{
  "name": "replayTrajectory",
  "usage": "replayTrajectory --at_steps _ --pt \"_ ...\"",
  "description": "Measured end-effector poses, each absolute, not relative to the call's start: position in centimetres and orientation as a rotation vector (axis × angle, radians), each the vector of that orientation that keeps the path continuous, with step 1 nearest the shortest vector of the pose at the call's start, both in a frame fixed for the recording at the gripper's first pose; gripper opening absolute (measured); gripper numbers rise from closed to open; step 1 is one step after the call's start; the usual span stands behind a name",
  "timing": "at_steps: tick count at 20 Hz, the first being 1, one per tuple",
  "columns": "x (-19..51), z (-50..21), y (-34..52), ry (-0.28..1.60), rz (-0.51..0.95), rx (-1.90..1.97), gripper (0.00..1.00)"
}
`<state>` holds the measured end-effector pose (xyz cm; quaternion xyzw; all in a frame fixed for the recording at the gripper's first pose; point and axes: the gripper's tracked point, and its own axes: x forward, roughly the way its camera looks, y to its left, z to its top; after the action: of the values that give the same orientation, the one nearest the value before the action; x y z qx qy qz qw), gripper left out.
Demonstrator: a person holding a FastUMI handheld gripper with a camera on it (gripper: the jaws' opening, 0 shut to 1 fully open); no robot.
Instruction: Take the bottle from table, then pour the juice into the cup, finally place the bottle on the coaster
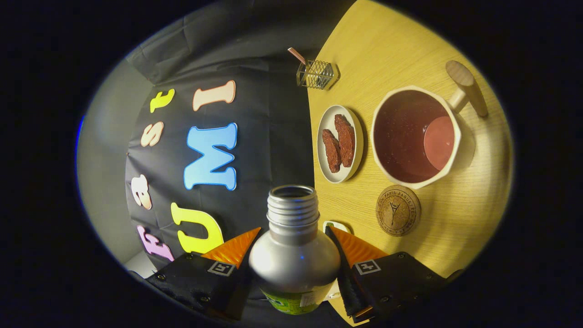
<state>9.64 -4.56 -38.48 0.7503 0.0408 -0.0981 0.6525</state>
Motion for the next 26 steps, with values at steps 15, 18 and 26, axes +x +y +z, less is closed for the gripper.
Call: replayTrajectory --at_steps 15,18,26 --pt "9.9 -39.2 -6.1 0.017 -0.26 1.86 0.8" --pt "9.9 -39.3 -6.4 0.002 -0.273 1.894 0.8" --pt "10.2 -39.5 -6.6 -0.018 -0.3 1.951 0.8"
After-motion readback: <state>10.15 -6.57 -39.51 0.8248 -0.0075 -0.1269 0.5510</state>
